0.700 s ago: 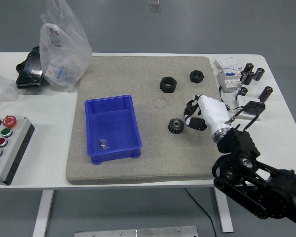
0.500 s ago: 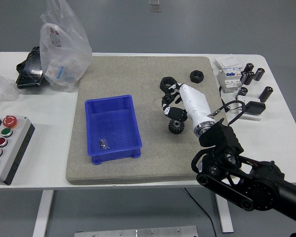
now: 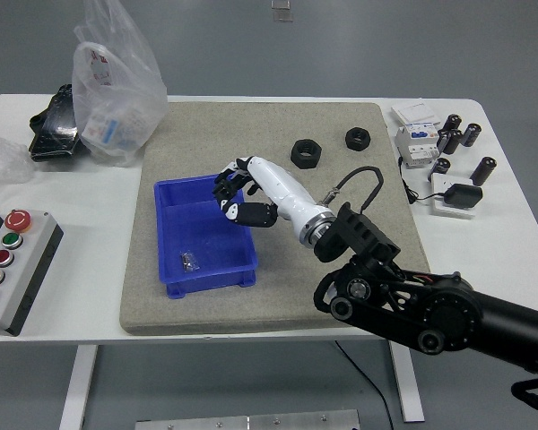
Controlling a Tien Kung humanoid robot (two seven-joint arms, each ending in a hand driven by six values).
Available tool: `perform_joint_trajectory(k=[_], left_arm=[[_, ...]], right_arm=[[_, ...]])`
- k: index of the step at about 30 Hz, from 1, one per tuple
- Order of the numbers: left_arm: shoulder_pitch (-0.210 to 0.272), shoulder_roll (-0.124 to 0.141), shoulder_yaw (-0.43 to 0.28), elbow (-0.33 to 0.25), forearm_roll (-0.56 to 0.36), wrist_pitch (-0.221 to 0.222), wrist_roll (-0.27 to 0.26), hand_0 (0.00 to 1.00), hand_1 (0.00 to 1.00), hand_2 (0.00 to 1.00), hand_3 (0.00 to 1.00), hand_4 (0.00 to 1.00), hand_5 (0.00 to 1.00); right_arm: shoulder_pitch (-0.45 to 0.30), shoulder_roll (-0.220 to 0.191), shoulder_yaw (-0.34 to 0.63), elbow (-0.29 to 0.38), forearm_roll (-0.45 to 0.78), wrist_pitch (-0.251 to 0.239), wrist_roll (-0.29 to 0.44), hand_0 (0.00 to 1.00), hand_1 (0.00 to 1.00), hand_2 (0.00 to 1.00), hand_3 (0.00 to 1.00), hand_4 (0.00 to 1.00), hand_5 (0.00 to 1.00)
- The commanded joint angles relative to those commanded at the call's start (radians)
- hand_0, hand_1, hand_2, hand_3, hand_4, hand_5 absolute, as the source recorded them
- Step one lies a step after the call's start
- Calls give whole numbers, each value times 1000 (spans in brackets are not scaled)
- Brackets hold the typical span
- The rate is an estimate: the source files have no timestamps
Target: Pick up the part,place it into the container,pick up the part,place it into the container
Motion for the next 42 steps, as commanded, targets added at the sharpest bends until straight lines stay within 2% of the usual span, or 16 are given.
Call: perform_joint_trajectory(k=[3, 4, 11, 15, 16, 17, 21, 22, 23, 27, 28, 30, 33, 34, 42], left_arm=[[-1, 1, -3, 0, 3, 0, 1, 626, 535, 537, 623, 724, 397], [-1, 1, -3, 0, 4, 0, 2, 626, 534, 537, 624, 725, 398], [1, 1, -12, 0, 13, 1, 4, 626, 534, 537, 624, 725, 398], [1, 0, -13, 0, 13, 0, 4, 626, 534, 537, 624, 725, 398], [1, 0, -14, 0, 14, 0, 4, 626, 534, 537, 624, 725, 398], [2, -1, -14, 0, 14, 0, 4, 626, 534, 537, 624, 725, 398], [3, -3, -15, 0, 15, 1, 3, 626, 534, 537, 624, 725, 398], [3, -3, -16, 0, 16, 1, 3, 625, 534, 537, 625, 725, 397], [4, -3, -17, 0, 17, 1, 3, 625, 534, 537, 625, 725, 397], [3, -3, -16, 0, 19, 1, 1, 625, 534, 537, 625, 725, 397], [3, -2, -15, 0, 18, 1, 0, 626, 534, 537, 624, 724, 398], [2, -2, -12, 0, 15, 0, -2, 626, 534, 537, 624, 724, 398], [2, -2, -6, 0, 7, 0, -4, 626, 534, 537, 624, 724, 398], [2, -2, -3, 0, 0, 0, -4, 625, 534, 537, 624, 722, 396], [2, -2, 6, 0, -22, 1, -7, 625, 534, 537, 624, 719, 393]], right_arm=[[4, 2, 1, -2, -1, 26, -4, 667, 717, 712, 705, 466, 63], [5, 3, 2, -2, -4, 30, -4, 715, 749, 773, 745, 584, 90], [7, 3, 6, -2, -16, 46, -8, 714, 755, 778, 754, 607, 82], [-4, -1, 17, 0, -36, 26, -24, 714, 755, 778, 754, 607, 82], [-12, -7, 31, 4, -58, 23, -45, 657, 732, 771, 754, 632, 105], [-20, -12, 44, 8, -77, 26, -64, 657, 732, 771, 754, 632, 105], [-63, -59, 117, 21, -181, 112, -188, 657, 732, 771, 754, 632, 105], [-75, -74, 135, 20, -209, 143, -228, 648, 759, 831, 888, 771, 273], [-84, -84, 146, 19, -228, 169, -263, 648, 759, 831, 888, 771, 273], [-120, -105, 177, 18, -264, 276, -277, 648, 759, 831, 888, 771, 273], [-127, -105, 178, 18, -269, 293, -277, 646, 782, 879, 935, 807, 340], [-147, -105, 182, 13, -279, 340, -277, 646, 782, 879, 935, 807, 340], [-161, -106, 186, 6, -286, 374, -277, 646, 782, 879, 935, 807, 340], [-164, -105, 187, 2, -287, 381, -277, 629, 783, 882, 937, 802, 371], [-177, -101, 191, -44, -315, 417, -277, 603, 779, 883, 937, 810, 388]])
